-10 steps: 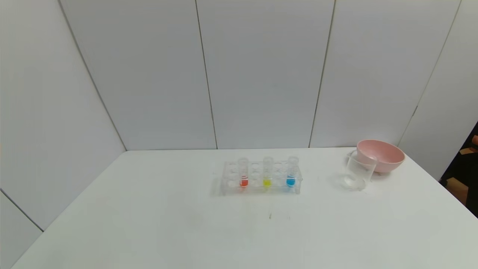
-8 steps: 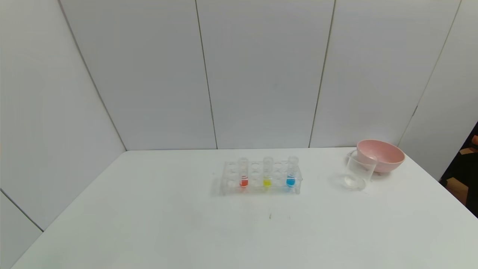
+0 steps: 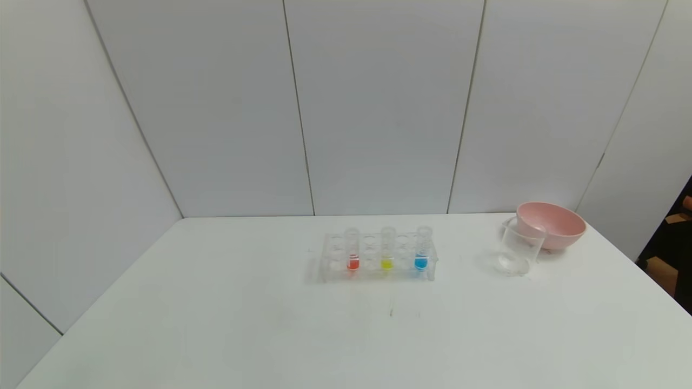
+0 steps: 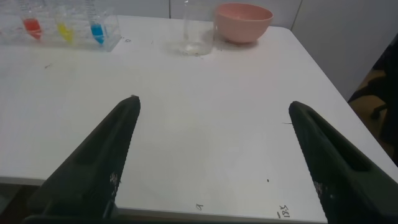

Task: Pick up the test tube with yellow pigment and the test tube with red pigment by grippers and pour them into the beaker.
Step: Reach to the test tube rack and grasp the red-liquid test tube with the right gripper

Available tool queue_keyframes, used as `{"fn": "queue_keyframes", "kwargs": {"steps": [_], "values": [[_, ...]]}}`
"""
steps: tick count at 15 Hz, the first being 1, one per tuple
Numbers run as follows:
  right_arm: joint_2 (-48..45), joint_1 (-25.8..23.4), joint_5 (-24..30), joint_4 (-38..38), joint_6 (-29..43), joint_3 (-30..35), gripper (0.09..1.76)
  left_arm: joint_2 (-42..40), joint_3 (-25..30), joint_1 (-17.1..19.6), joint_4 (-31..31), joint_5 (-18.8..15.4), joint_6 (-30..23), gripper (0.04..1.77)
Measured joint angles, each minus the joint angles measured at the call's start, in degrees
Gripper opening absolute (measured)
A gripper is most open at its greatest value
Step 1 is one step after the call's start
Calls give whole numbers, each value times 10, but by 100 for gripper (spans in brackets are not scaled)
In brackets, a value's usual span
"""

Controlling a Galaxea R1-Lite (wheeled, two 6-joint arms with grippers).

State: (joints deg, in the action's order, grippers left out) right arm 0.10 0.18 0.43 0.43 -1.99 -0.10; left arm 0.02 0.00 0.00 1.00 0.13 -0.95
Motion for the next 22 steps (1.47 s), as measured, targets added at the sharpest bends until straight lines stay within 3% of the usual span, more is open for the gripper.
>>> {"fn": "queue_keyframes", "kwargs": {"steps": [22], "values": [[0,0,-1,-4,5,0,171,0,0,0,0,0,0,172]]}}
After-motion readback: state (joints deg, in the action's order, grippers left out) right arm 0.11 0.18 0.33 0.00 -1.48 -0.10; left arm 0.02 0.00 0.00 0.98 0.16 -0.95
